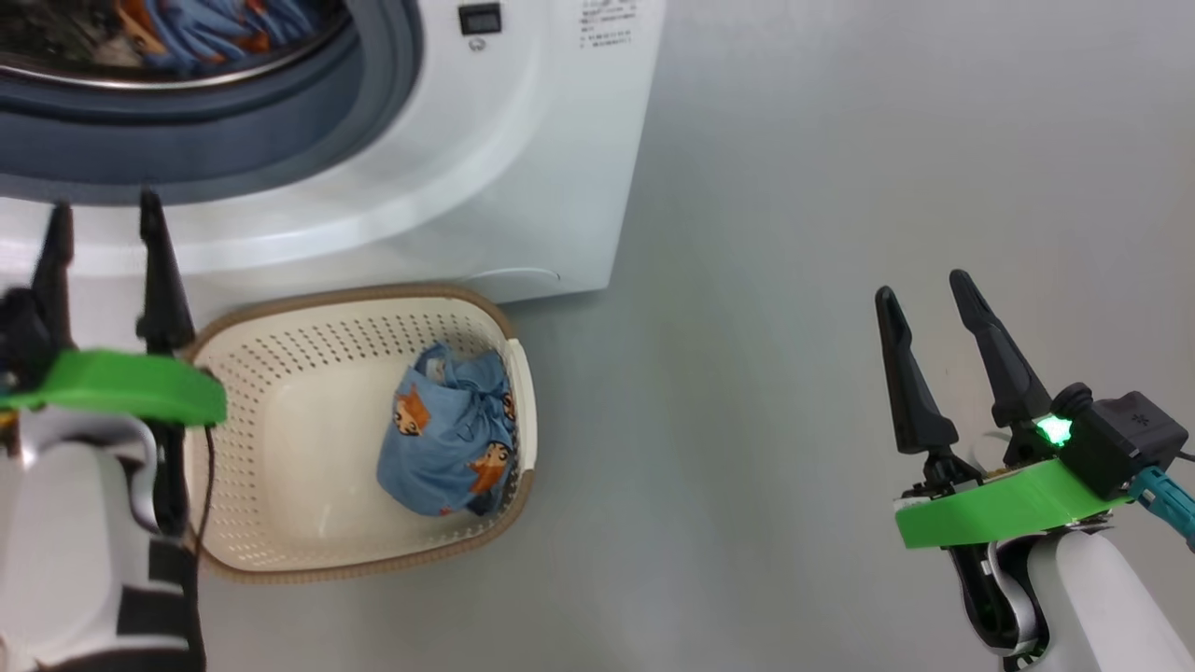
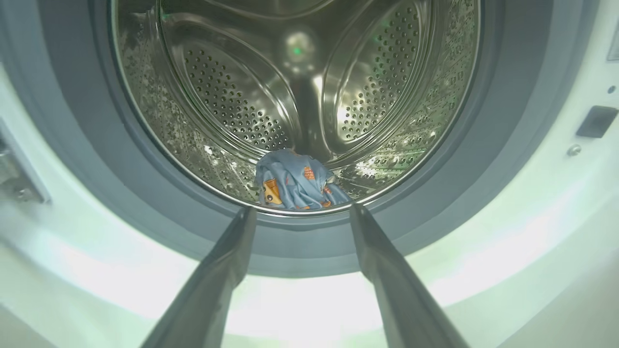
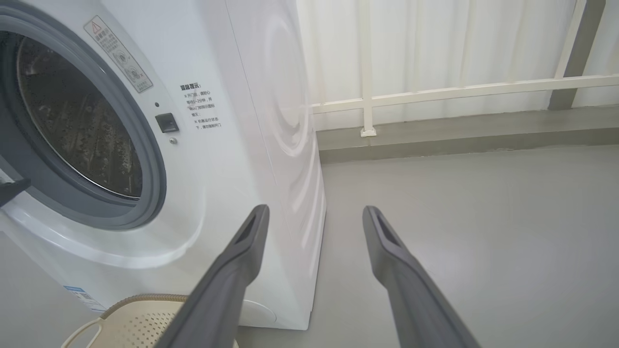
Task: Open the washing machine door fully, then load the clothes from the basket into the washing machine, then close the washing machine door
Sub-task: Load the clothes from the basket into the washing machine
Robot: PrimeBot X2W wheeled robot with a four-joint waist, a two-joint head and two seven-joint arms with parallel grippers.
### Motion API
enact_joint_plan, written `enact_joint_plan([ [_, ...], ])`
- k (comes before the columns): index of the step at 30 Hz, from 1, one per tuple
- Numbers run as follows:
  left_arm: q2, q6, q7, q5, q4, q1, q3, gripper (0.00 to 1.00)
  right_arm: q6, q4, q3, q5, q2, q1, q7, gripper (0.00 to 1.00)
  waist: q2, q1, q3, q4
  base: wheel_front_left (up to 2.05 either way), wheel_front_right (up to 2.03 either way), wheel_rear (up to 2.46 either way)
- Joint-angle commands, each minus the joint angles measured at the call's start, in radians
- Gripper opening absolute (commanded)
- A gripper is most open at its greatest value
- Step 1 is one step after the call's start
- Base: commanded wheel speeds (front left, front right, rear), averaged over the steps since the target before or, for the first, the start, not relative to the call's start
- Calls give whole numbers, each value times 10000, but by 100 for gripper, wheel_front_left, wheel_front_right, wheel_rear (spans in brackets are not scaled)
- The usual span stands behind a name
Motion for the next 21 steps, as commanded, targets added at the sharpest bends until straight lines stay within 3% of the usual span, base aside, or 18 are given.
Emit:
enact_joint_plan([
  [1, 248, -8, -55, 122, -402, 476, 176, 100, 56, -155, 183, 89, -149, 215, -78, 100, 0, 0, -500, 283, 0, 0, 0],
  [21, -148, -20, -55, -51, -1865, 3937, -477, 100, 56, 354, 133, 234, -502, 1604, -78, 100, 0, 0, -2649, 664, 0, 0, 0],
])
